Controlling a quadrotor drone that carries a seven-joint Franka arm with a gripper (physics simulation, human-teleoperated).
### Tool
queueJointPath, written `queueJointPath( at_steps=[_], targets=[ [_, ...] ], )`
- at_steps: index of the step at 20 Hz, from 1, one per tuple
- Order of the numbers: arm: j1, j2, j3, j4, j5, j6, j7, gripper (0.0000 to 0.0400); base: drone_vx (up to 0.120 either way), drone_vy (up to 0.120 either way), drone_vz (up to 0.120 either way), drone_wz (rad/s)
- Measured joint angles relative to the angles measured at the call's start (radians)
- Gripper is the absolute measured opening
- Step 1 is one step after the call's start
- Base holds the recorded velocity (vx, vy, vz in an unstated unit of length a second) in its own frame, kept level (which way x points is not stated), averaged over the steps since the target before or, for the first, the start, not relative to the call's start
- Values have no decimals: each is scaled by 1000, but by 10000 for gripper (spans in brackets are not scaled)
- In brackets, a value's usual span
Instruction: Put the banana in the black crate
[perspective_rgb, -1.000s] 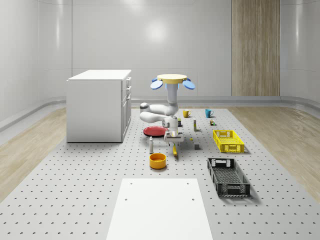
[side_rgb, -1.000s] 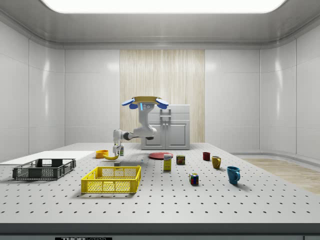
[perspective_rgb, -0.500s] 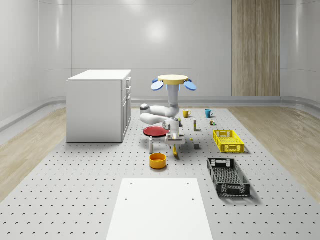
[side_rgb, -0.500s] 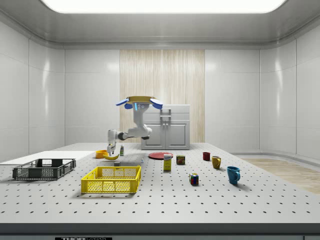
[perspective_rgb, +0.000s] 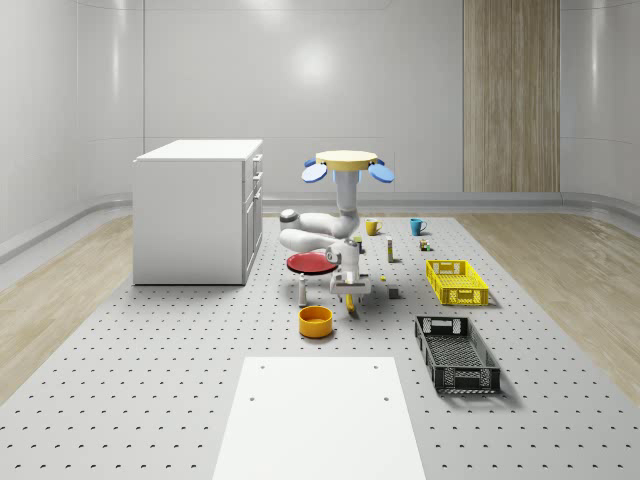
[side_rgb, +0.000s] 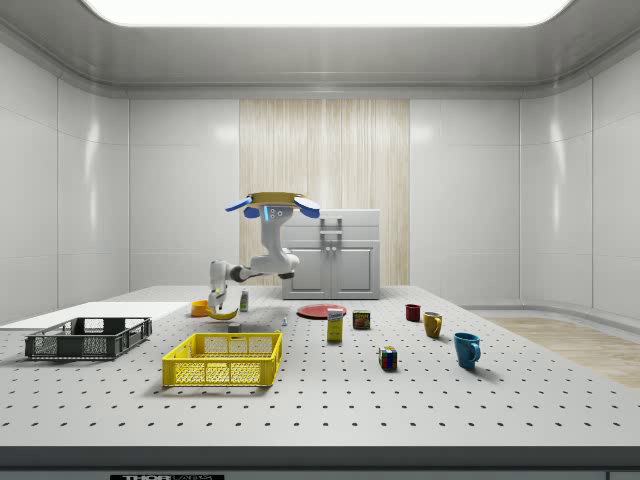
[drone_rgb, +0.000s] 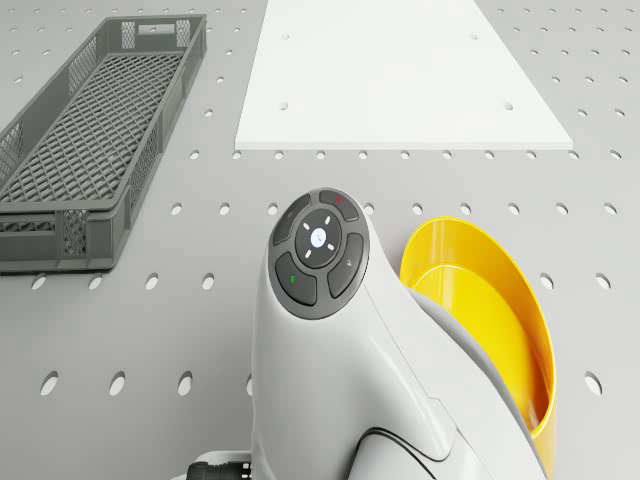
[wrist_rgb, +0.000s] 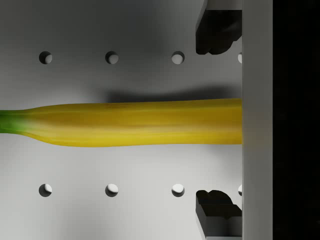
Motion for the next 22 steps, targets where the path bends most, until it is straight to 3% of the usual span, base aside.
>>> queueJointPath(
  at_steps=[11,12,14,16,19,22],
  targets=[
    [-19,-3,-117,31,-109,44,0,400,0,0,0,0],
    [-20,-3,-122,33,-115,46,0,380,0,0,0,0],
    [-21,-1,-130,35,-123,48,-1,290,0,0,0,0],
    [-22,0,-135,37,-128,49,-1,235,0,0,0,0],
    [-22,2,-140,39,-133,49,-2,191,0,0,0,0],
    [-21,5,-140,38,-136,45,-5,189,0,0,0,0]
  ],
)
